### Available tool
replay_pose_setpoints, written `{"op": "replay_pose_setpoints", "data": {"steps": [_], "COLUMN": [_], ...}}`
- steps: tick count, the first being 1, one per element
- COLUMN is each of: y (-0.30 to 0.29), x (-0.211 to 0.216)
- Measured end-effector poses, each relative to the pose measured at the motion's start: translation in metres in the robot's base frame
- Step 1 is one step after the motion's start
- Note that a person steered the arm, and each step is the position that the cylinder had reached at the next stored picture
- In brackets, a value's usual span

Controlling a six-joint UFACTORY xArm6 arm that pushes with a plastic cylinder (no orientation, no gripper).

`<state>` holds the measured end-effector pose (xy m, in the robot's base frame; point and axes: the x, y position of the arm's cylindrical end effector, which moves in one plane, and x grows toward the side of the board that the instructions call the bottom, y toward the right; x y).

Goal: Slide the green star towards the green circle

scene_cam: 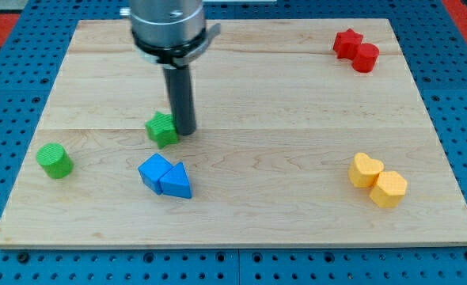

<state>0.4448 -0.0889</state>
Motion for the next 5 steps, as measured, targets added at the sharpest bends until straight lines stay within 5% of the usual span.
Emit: {"op": "replay_pose_setpoints", "data": {"steps": [3, 5], "y": [-0.095, -0.08], "x": [0.021, 0.017]}}
